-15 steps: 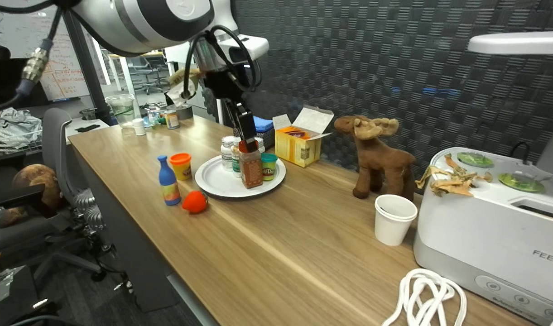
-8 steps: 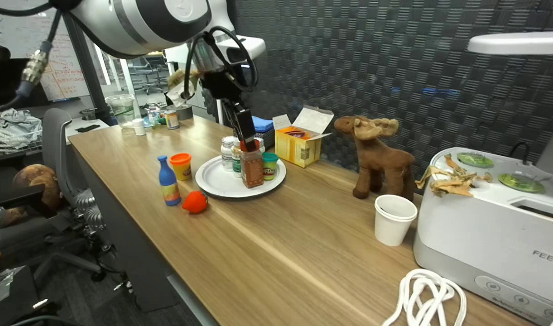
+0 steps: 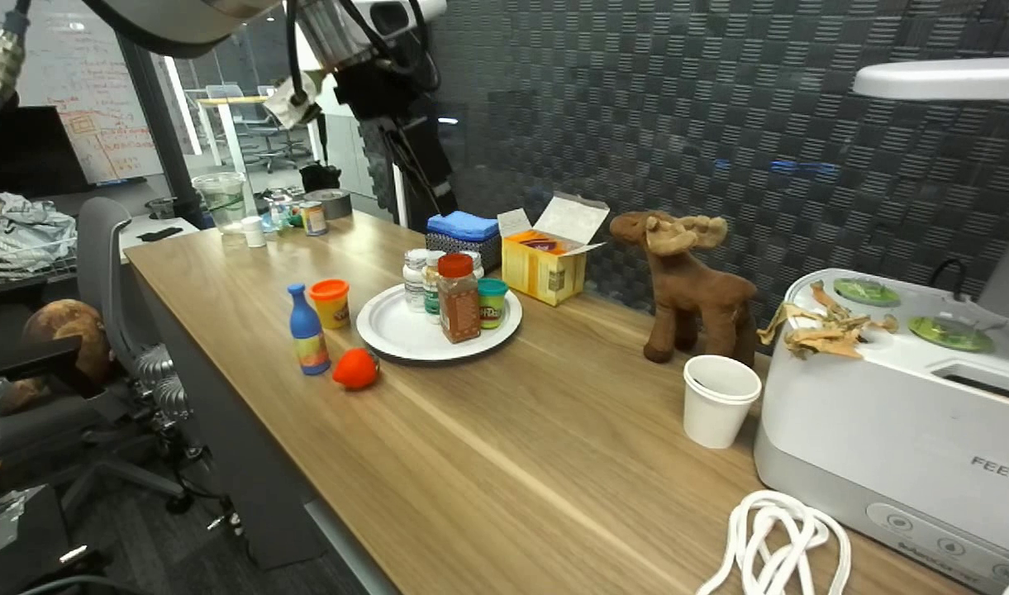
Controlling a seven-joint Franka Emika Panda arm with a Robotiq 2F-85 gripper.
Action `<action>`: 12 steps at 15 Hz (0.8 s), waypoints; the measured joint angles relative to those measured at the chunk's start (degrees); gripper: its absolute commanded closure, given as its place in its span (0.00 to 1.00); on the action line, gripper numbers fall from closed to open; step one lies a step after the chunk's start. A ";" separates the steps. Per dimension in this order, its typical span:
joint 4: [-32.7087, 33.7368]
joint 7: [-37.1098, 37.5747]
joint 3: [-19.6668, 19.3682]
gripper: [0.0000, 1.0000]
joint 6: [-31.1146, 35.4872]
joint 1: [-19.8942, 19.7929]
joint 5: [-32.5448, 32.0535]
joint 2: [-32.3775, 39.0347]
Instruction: Pick up all the items surrounding the white plate and arrange them on the plate
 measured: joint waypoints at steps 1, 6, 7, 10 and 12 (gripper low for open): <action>-0.48 -0.35 0.73 0.00 -0.79 0.11 1.06 -1.37; -3.91 -6.43 4.84 0.00 -2.03 1.68 14.27 -2.42; -4.30 -7.49 5.48 0.00 -2.12 2.11 16.26 -1.64; -4.53 -7.91 6.87 0.00 -2.87 3.35 17.11 1.75; -4.51 -7.88 7.11 0.00 -3.14 4.25 16.31 4.07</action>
